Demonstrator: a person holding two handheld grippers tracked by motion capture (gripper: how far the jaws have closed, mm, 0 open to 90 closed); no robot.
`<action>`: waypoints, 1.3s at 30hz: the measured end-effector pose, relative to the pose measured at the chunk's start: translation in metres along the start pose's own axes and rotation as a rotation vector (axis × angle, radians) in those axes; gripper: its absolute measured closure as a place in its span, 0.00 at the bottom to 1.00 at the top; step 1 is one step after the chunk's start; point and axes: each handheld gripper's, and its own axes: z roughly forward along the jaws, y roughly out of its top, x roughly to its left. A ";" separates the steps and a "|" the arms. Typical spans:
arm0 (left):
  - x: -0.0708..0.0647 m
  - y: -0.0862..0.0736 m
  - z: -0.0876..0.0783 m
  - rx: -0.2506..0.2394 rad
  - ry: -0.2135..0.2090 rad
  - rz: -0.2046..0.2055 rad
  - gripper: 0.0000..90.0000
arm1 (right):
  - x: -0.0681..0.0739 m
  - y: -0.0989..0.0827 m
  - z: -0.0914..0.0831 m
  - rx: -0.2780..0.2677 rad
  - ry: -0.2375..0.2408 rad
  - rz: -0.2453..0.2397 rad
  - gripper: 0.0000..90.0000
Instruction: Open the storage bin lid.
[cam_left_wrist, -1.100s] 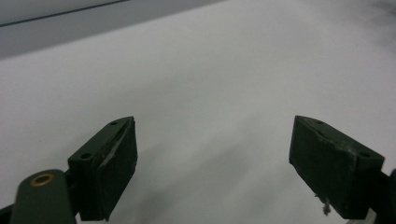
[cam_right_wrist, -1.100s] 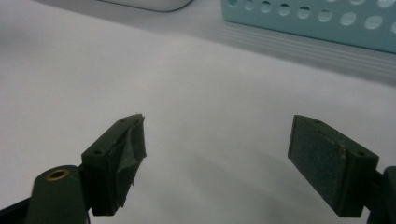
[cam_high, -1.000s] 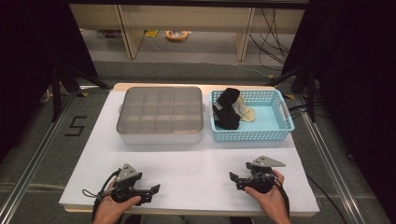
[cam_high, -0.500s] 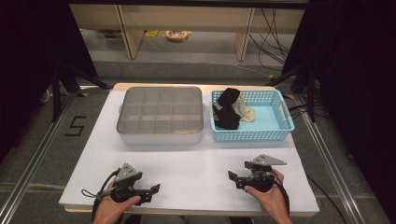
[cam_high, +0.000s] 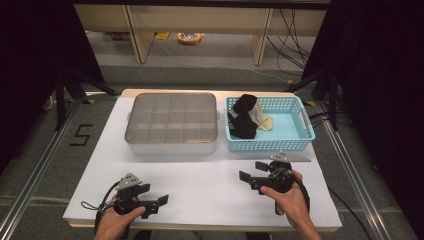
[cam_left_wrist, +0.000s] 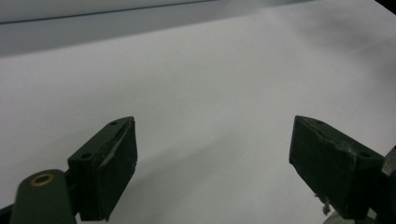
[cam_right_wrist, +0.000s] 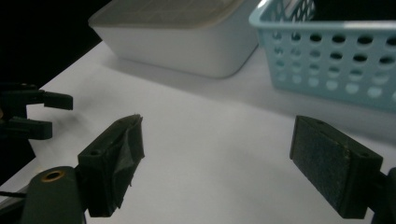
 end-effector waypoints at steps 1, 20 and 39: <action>0.002 0.001 -0.002 -0.003 0.006 -0.003 0.17 | 0.000 0.007 0.000 -0.002 0.008 -0.025 0.21; 0.071 0.052 -0.043 -0.086 0.134 -0.106 0.17 | 0.012 0.114 0.053 0.076 0.053 0.021 0.31; 0.156 0.151 -0.018 -0.047 0.224 -0.254 0.22 | -0.002 0.176 0.140 0.244 -0.086 0.105 0.32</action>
